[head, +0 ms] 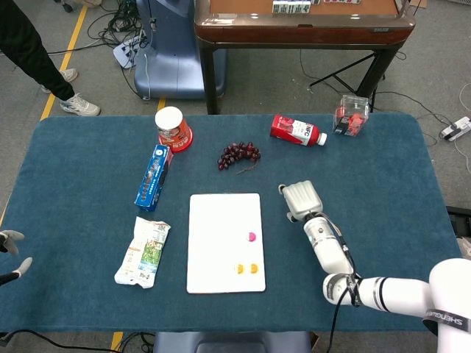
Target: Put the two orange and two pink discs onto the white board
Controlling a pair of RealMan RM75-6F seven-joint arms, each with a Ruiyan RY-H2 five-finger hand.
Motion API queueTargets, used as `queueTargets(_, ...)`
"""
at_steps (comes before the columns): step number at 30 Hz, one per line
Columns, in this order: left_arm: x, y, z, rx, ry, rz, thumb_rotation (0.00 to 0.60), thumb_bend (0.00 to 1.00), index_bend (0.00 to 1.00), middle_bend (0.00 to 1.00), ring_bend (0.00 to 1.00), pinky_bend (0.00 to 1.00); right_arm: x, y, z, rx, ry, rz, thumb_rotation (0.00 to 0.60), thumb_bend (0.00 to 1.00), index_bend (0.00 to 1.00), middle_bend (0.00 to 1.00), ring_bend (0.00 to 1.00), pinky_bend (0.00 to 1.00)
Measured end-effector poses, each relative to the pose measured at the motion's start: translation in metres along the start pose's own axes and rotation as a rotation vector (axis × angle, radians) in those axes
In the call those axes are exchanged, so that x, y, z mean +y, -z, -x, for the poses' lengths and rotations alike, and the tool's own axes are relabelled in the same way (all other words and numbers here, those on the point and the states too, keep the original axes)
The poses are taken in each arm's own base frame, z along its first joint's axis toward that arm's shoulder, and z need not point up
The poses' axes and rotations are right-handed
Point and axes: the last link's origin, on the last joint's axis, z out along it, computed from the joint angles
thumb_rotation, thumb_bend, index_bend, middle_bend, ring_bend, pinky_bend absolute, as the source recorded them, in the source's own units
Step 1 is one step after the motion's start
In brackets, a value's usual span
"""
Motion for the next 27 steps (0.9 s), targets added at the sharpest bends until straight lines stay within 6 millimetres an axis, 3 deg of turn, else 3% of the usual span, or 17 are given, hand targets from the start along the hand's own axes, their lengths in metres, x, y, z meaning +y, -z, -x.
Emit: queueTargets(27,-0.002,0.001,-0.002,0.003,0.007,-0.005,0.600,0.25,0.49,0.58,0.49,0.78,0.018,-0.027,0.028,-0.070,-0.055,0.075,0.600,0.26,0.36,1.00,1.00,1.00)
